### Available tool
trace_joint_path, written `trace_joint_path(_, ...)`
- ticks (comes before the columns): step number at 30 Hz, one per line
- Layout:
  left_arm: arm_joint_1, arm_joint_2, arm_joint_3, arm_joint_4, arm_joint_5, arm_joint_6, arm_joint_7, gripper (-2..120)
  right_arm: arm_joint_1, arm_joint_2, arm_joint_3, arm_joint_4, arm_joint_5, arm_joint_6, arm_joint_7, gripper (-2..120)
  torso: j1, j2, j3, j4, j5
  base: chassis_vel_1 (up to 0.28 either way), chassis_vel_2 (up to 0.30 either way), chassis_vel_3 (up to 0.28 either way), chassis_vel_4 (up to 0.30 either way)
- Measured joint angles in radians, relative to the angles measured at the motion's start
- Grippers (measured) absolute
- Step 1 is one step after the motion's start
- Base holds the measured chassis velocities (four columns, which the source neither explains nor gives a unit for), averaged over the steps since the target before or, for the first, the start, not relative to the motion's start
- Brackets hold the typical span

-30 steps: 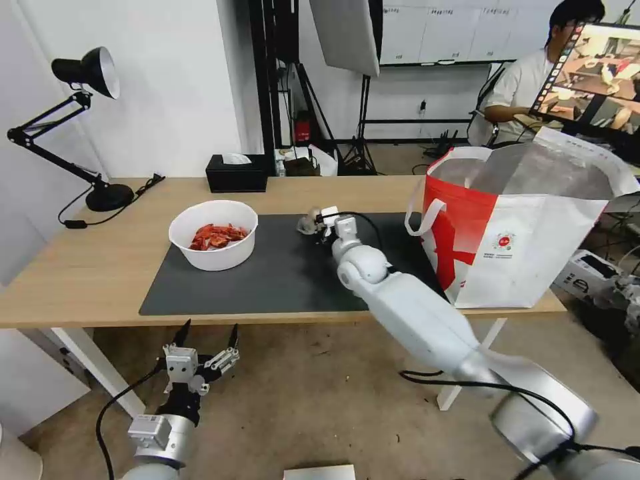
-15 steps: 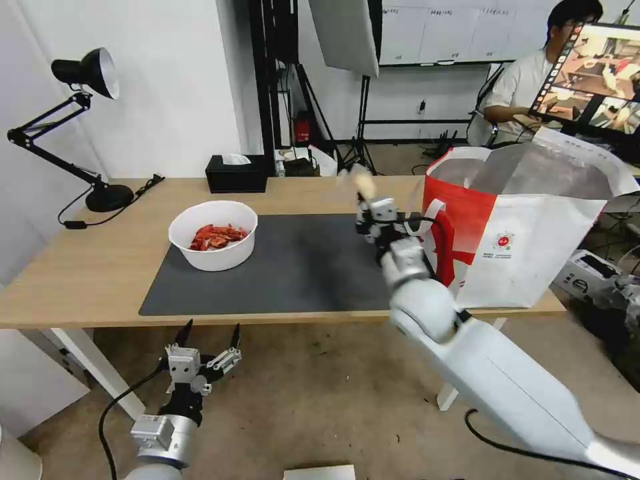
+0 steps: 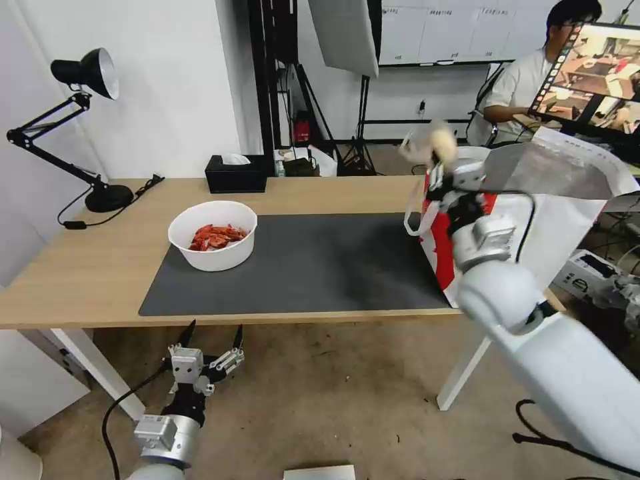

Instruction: Pick up the trash from the table and place it into the takeout bag.

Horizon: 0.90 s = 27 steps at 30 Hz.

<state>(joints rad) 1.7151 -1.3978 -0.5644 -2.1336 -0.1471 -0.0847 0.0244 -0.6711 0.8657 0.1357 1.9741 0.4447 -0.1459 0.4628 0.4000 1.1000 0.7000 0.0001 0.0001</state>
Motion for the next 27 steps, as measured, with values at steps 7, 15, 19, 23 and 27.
trace_joint_path(7, 0.000, 0.003, 0.000, -0.002, 0.000, 0.000, -0.001, 100, 0.027, -0.018, 0.033, -0.013, 0.036, 0.000, 0.000, 8, 0.000, 0.000, 0.000, 0.0000, 0.0000, 0.000, 0.000, 0.000, 0.000)
trace_joint_path(15, -0.001, 0.003, 0.006, -0.005, 0.002, 0.002, -0.001, 100, 0.028, -0.059, 0.080, -0.012, 0.068, -0.004, 0.006, 8, 0.000, 0.000, 0.000, 0.0000, 0.0000, 0.000, 0.000, 0.000, 0.000)
trace_joint_path(19, 0.000, 0.000, 0.010, -0.006, 0.007, 0.002, -0.001, 100, 0.006, -0.079, 0.099, -0.012, 0.076, -0.011, 0.005, 8, 0.000, 0.000, 0.000, -0.0001, 0.0000, 0.000, 0.000, 0.000, 0.000)
trace_joint_path(23, 0.002, -0.002, 0.014, -0.009, 0.010, 0.002, -0.001, 100, -0.048, -0.089, 0.130, -0.012, 0.086, -0.042, 0.005, 7, 0.000, 0.000, 0.000, -0.0002, 0.0001, 0.000, 0.000, 0.000, 0.000)
trace_joint_path(27, 0.003, -0.001, 0.016, -0.010, 0.012, 0.002, -0.001, 100, -0.090, -0.099, 0.147, -0.009, 0.115, -0.081, 0.003, 7, 0.000, 0.000, 0.000, -0.0003, 0.0001, 0.000, 0.000, 0.000, 0.000)
